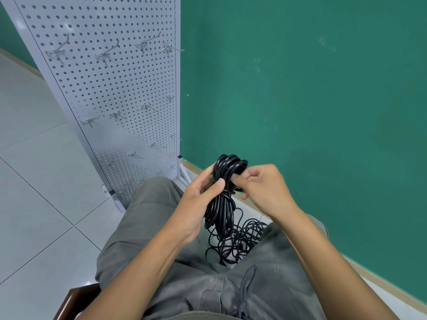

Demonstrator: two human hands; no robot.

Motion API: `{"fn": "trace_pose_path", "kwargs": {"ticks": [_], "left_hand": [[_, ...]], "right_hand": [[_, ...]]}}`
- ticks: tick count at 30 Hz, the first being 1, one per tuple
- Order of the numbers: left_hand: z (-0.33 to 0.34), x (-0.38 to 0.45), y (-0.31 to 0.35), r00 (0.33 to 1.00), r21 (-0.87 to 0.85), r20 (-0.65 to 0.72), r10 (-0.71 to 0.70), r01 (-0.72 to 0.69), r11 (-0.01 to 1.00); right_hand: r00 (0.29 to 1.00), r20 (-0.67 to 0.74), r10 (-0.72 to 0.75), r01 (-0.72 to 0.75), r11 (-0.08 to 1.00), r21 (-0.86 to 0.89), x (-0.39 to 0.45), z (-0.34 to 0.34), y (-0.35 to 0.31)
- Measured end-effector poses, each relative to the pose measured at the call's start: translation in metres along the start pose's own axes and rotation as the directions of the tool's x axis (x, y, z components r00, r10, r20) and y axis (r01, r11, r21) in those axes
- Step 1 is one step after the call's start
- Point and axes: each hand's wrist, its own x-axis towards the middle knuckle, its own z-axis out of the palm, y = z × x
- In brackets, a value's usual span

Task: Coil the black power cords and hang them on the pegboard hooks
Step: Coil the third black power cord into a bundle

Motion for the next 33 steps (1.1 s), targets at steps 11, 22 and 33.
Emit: {"fn": "trace_pose_path", "kwargs": {"ticks": [11, 22, 33], "left_hand": [[0.008, -0.004, 0.009, 1.0, -0.065, 0.001, 0.006, -0.006, 0.998], [0.014, 0.011, 0.017, 0.997, -0.02, -0.014, -0.077, 0.077, 0.997], [0.006, 0.1, 0.029, 0.965, 0.217, -0.191, -0.182, 0.222, 0.951]], "right_hand": [[0.998, -0.045, -0.054, 0.069, 0.892, 0.446, -0.005, -0.006, 0.036], [0.993, 0.12, -0.017, -0.096, 0.489, 0.867, 0.005, 0.017, 0.061], [0.994, 0.112, 0.017, -0.103, 0.541, 0.835, 0.052, 0.022, 0.054]]}}
